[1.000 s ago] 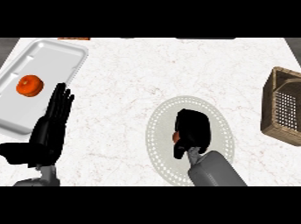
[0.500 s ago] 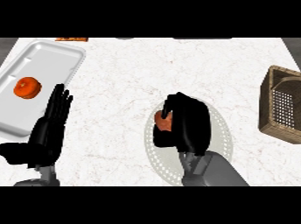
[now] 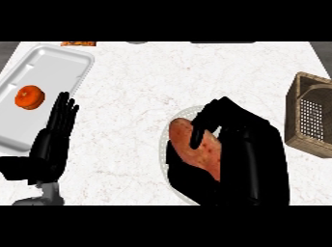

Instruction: Pick the sweet potato from the placemat and place it in the basket

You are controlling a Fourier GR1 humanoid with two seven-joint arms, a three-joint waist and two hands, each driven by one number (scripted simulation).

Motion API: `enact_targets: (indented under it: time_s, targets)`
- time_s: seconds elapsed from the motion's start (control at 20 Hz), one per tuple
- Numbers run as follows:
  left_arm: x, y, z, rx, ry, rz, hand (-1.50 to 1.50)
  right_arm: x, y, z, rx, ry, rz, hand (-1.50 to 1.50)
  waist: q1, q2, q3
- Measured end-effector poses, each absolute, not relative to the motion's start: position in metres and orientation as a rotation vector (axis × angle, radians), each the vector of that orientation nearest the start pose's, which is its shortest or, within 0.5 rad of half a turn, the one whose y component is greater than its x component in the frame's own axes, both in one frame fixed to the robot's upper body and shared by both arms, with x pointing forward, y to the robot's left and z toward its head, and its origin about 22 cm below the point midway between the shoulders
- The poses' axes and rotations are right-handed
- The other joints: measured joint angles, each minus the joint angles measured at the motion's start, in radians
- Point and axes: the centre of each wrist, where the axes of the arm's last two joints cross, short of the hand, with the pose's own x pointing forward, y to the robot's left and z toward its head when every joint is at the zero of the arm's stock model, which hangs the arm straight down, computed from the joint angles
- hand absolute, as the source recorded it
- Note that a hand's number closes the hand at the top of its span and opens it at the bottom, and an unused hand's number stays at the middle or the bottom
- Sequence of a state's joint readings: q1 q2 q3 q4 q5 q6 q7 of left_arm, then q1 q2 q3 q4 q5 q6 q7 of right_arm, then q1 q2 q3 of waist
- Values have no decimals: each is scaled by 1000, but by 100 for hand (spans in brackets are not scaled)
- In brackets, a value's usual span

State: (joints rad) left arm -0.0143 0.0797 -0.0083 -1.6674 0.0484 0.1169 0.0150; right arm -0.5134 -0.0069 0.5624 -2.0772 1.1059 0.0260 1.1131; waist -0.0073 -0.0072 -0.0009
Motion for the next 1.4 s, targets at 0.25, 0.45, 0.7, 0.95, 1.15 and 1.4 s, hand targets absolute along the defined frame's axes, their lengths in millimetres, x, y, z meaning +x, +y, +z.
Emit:
enact_targets:
  time_s: [0.25, 0.45, 0.7, 0.95, 1.15, 1.4]
  targets:
    - [242, 239, 32, 96, -1667, 58, 0, 194, -90, 227, -929, -1671, 370, 150, -1, 0, 0]
    - [241, 241, 31, 108, -1662, 63, 0, 197, -107, 230, -1016, -1614, 360, 150, -8, -1, -1]
    - [239, 238, 28, 107, -1665, 63, 0, 203, -136, 231, -1143, -1533, 382, 150, -10, 1, 0]
    - [239, 235, 29, 101, -1668, 56, 0, 205, -174, 237, -1188, -1468, 349, 150, -3, 4, 0]
    - [238, 237, 27, 94, -1672, 56, 0, 208, -202, 240, -1216, -1418, 318, 150, 1, 5, 1]
    - [240, 240, 26, 99, -1678, 57, 0, 215, -239, 237, -1244, -1348, 324, 150, 3, 6, 1]
